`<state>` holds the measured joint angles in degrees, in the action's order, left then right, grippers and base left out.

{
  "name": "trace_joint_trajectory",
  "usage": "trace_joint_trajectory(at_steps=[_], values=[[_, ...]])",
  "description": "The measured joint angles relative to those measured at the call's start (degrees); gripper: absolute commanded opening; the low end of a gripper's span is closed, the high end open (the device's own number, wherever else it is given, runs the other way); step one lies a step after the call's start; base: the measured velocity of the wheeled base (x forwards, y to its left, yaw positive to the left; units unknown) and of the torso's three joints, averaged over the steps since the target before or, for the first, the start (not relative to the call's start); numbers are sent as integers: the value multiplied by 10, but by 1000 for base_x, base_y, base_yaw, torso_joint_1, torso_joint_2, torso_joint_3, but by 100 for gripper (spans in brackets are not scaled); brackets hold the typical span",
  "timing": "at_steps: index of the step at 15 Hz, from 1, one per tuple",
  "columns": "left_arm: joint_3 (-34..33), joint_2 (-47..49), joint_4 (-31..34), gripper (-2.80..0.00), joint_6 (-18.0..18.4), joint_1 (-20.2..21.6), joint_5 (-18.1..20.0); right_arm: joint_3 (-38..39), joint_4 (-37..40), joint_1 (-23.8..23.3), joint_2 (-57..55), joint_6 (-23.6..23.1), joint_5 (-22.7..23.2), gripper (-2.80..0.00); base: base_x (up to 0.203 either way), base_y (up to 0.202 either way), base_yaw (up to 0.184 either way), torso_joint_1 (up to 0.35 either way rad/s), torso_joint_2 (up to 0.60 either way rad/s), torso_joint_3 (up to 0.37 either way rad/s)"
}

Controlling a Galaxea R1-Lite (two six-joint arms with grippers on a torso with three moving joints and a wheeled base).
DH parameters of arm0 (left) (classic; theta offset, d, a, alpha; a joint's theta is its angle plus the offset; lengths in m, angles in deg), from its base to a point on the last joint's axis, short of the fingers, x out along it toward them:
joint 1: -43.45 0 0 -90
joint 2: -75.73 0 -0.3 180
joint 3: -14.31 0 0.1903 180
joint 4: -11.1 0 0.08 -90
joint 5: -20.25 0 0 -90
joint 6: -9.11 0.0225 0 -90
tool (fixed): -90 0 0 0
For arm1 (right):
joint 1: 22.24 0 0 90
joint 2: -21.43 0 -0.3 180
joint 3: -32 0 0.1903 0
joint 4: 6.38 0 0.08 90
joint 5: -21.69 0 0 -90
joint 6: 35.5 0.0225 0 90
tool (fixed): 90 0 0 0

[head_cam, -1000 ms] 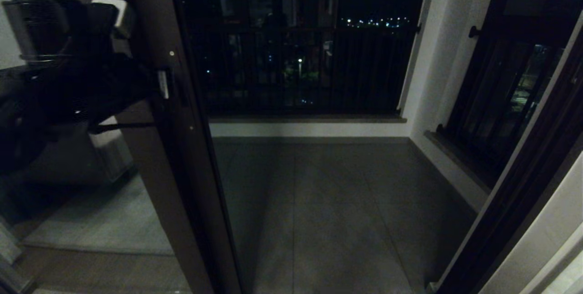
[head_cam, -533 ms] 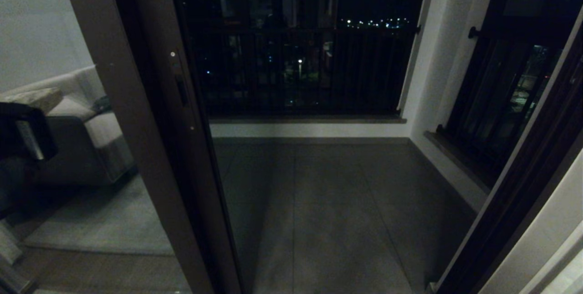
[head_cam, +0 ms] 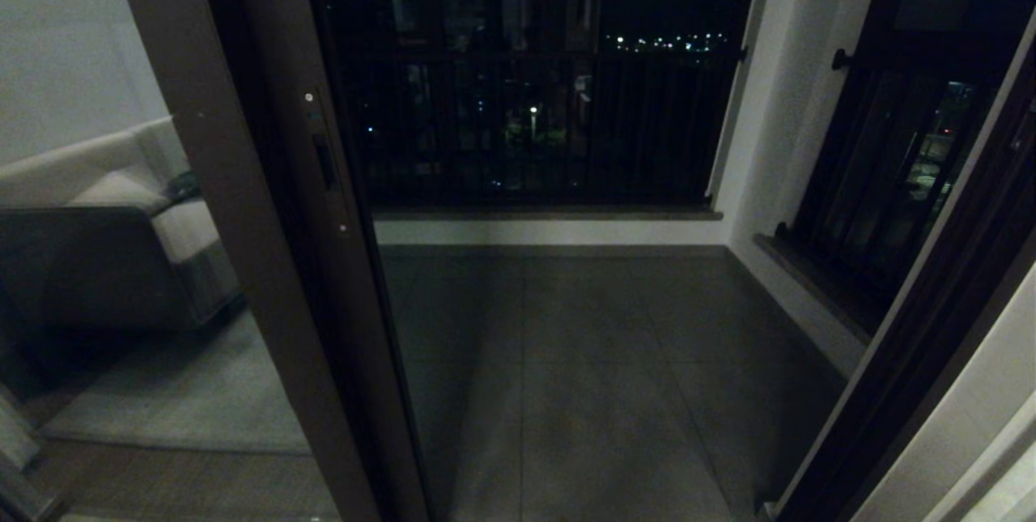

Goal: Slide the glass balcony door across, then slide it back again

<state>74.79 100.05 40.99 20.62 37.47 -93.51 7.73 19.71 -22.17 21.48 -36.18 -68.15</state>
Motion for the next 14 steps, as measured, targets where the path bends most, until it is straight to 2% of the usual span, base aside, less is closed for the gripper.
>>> trace_joint_trajectory(at_steps=[3, 5, 8, 9, 10, 12, 14], values=[[-69, -78, 2, -280, -28, 34, 2, 0, 0, 0, 0, 0, 0, -280, 0, 0, 0, 0, 0, 0], [-145, -133, 2, -280, -53, 46, 17, 0, 0, 0, 0, 0, 0, -280, 0, 0, 0, 0, 0, 0], [-282, -202, -17, -280, -94, 54, 76, 0, 0, 0, 0, 0, 0, -280, 0, 0, 0, 0, 0, 0], [-309, -216, -38, -280, -118, 55, 102, 0, 0, 0, 0, 0, 0, -280, 0, 0, 0, 0, 0, 0], [-324, -226, -51, -280, -125, 55, 137, 0, 0, 0, 0, 0, 0, -280, 0, 0, 0, 0, 0, 0], [-345, -238, -47, -280, -103, 56, 210, 0, 0, 0, 0, 0, 0, -280, 0, 0, 0, 0, 0, 0], [-361, -243, -49, -280, -52, 57, 249, 0, 0, 0, 0, 0, 0, -280, 0, 0, 0, 0, 0, 0]])
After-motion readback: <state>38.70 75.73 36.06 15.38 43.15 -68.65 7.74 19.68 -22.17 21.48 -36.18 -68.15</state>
